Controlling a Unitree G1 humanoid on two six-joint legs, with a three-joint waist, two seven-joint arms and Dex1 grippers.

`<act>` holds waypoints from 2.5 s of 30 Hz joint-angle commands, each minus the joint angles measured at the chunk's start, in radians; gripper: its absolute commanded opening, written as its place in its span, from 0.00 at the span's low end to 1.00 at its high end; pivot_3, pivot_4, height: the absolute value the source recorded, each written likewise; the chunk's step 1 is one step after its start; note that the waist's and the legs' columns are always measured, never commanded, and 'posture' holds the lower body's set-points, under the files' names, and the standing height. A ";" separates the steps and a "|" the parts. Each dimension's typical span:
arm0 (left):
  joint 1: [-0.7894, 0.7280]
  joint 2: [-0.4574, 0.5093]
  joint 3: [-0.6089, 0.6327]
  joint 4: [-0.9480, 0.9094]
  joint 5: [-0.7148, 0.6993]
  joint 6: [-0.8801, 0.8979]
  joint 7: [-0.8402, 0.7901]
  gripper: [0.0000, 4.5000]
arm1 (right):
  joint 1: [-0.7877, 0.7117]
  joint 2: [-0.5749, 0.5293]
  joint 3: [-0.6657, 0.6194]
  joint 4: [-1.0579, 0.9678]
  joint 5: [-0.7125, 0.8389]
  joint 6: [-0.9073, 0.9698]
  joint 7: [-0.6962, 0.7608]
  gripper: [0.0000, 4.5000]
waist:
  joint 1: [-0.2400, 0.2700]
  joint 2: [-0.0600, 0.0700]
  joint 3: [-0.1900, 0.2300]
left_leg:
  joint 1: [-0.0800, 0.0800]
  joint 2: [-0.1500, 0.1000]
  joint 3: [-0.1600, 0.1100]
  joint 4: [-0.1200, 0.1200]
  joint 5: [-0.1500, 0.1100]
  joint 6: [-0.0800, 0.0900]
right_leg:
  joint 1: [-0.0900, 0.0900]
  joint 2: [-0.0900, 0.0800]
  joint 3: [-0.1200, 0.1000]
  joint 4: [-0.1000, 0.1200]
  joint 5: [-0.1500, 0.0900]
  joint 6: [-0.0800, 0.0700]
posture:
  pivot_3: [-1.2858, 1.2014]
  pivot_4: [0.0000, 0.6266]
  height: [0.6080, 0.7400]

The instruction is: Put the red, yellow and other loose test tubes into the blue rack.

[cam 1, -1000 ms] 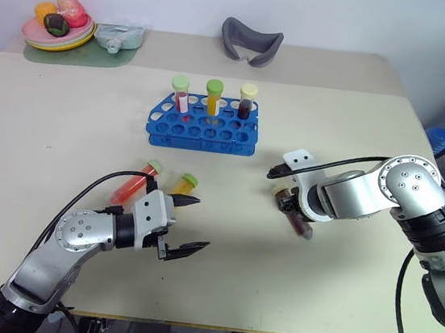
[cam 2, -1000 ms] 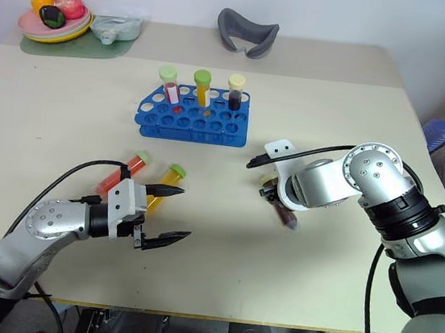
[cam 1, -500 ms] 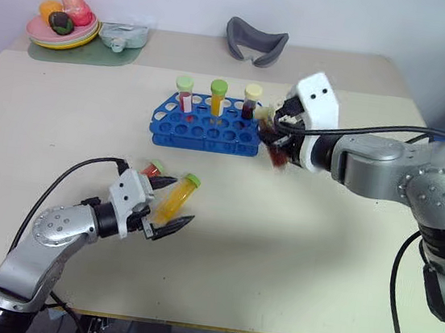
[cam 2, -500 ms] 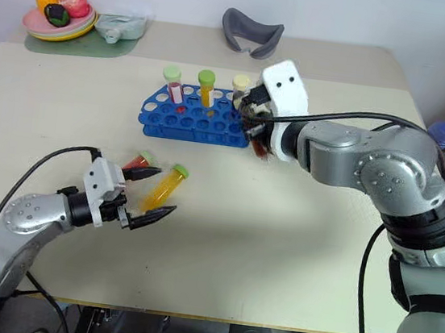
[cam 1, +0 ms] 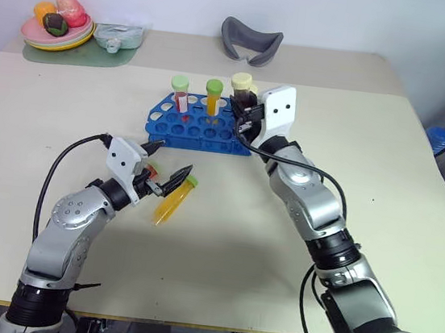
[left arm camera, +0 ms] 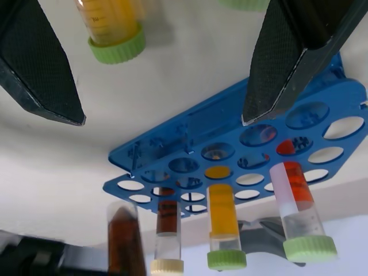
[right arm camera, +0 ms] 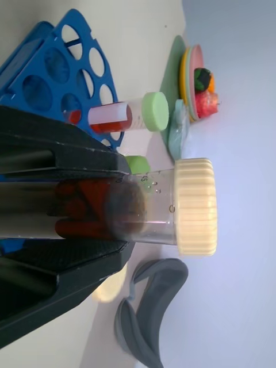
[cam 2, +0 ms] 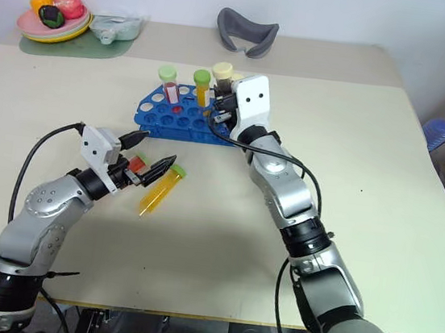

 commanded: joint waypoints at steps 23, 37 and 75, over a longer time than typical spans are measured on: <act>-0.002 -0.002 -0.002 -0.119 -0.021 0.058 0.038 1.00 | -0.034 0.197 -0.189 0.264 -0.171 -0.200 0.137 0.19 | -0.024 0.000 0.000 | 0.002 0.000 0.000 0.000 0.002 -0.004 | 0.000 0.000 0.000 0.004 0.000 0.000 | 0.52 0.24 1.00; 0.024 0.011 0.021 -0.118 -0.017 0.053 0.029 1.00 | 0.045 0.139 -0.222 -0.015 -0.162 -0.095 0.231 0.98 | -0.022 0.000 0.000 | 0.002 0.000 0.000 0.000 0.002 -0.004 | 0.000 0.000 0.000 0.004 0.000 0.000 | 0.52 0.24 1.00; -0.713 0.361 -0.337 -0.032 -0.591 1.303 0.342 1.00 | 0.460 -0.657 -0.273 -0.690 0.134 0.309 1.019 0.98 | -0.015 -0.001 0.001 | 0.001 -0.001 -0.002 0.010 -0.003 0.005 | 0.007 0.000 -0.001 0.002 0.000 0.001 | 0.52 0.24 1.00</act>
